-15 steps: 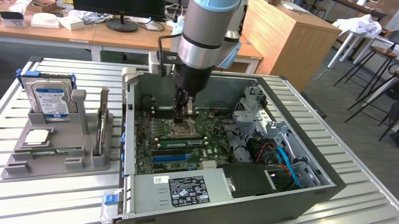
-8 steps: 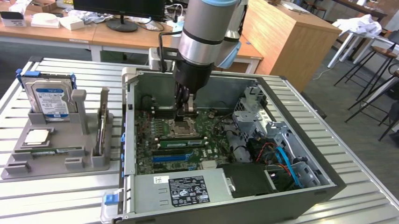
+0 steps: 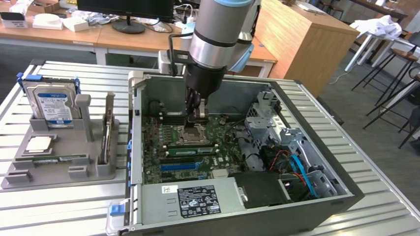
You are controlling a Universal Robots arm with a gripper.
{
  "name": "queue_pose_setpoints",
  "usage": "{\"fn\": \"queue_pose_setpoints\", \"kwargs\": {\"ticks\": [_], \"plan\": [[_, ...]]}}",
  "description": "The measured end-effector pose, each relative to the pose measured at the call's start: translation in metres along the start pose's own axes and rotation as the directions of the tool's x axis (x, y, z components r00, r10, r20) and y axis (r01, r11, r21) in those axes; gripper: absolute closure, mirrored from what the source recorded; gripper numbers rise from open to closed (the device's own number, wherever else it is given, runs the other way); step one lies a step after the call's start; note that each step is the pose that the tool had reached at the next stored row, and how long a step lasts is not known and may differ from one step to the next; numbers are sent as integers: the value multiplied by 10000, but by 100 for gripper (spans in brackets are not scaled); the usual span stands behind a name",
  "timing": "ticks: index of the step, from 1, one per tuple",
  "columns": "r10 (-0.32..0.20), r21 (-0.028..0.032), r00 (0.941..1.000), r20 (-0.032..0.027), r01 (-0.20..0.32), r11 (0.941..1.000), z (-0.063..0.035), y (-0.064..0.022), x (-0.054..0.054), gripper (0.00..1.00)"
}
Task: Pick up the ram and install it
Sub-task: 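Press down the ram until it locks into place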
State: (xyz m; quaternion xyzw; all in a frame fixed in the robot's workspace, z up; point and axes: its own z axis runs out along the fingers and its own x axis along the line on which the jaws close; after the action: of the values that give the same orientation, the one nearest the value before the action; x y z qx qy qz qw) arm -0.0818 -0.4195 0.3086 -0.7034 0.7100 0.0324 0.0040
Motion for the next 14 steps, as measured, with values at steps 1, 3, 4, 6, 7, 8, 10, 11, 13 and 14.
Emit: {"fn": "queue_pose_setpoints", "kwargs": {"ticks": [1,3,4,6,7,8,10,11,13,14], "plan": [[1,0,10000,1,-1,10000,0,-15,0,90],[0,0,10000,1,0,10000,-1,-50,0,90],[0,0,10000,1,0,10000,-2,-69,-1,90],[1,0,10000,1,-1,10000,-4,-108,-1,90],[1,-1,10000,1,-1,10000,-5,-128,-1,90],[1,-1,10000,1,-1,10000,-6,-146,-1,90],[0,-1,10000,1,0,10000,-7,-181,-2,90],[0,-1,10000,1,0,10000,-8,-198,-2,90],[1,-1,10000,1,-1,10000,-9,-227,-2,90],[1,-1,10000,0,-1,10000,-10,-241,-2,90]]}}
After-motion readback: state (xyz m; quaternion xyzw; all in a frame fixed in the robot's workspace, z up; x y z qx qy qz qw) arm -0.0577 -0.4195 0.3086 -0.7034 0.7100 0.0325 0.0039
